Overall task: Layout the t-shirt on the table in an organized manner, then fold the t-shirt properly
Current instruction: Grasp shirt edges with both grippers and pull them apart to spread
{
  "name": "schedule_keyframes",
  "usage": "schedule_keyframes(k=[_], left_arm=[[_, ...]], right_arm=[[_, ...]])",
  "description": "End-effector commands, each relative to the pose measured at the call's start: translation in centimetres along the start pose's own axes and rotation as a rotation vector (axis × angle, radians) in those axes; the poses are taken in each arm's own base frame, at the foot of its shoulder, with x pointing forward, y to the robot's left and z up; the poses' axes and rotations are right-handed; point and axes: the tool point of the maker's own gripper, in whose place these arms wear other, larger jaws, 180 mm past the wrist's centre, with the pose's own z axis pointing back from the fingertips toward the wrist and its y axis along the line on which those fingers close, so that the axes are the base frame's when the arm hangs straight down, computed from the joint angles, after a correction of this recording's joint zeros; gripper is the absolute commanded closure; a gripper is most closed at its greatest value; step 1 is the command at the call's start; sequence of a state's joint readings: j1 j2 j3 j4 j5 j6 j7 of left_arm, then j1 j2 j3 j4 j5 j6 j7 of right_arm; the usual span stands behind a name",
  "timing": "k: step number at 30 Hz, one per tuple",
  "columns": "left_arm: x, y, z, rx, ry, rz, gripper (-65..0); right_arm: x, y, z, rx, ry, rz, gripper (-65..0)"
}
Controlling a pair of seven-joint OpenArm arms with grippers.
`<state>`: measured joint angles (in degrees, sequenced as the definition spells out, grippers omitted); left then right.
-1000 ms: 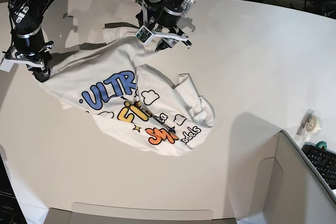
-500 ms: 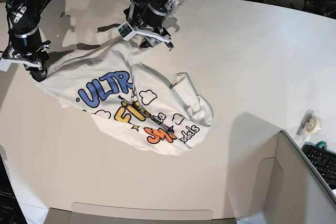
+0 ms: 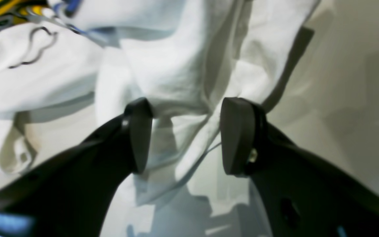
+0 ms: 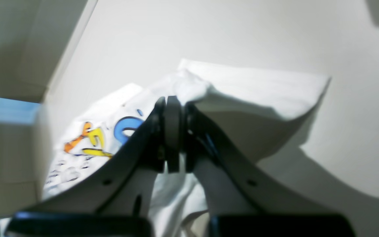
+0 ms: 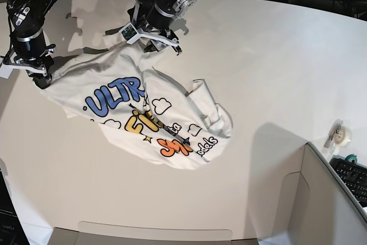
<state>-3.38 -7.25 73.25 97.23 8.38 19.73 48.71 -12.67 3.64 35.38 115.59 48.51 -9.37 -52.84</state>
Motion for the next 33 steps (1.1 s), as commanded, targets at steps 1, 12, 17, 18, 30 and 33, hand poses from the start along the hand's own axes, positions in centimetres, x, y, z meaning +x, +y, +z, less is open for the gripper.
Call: schedule_keyframes(k=[1,12,17,18,30,33], left_arm=[[1.4,-0.1,-0.1,0.007,-0.053,0.001,-30.9],[1.7,2.4,-1.3,0.073,-0.047,0.056,-30.9],[1.8,4.7,-1.6,0.126,-0.039,0.107,-30.2],[1.6,5.0,-1.6,0.132,-0.036,0.109,-28.6],[0.9,6.8,-1.3,0.171,-0.027,0.136,-0.6],[2.7,7.6,0.3,0.178,-0.095,0.145,-0.6]], right_arm=[[1.0,0.7,0.2,0.025,-0.037,0.020,0.0],[0.5,0.6,0.3,0.022,-0.030,0.001,0.0],[0.5,0.7,0.3,0.023,-0.031,0.002,0.0],[0.5,0.6,0.3,0.021,-0.030,0.002,0.0],[0.5,0.7,0.3,0.024,-0.032,0.002,0.0],[0.7,1.0,0.2,0.030,-0.036,0.002,0.0]])
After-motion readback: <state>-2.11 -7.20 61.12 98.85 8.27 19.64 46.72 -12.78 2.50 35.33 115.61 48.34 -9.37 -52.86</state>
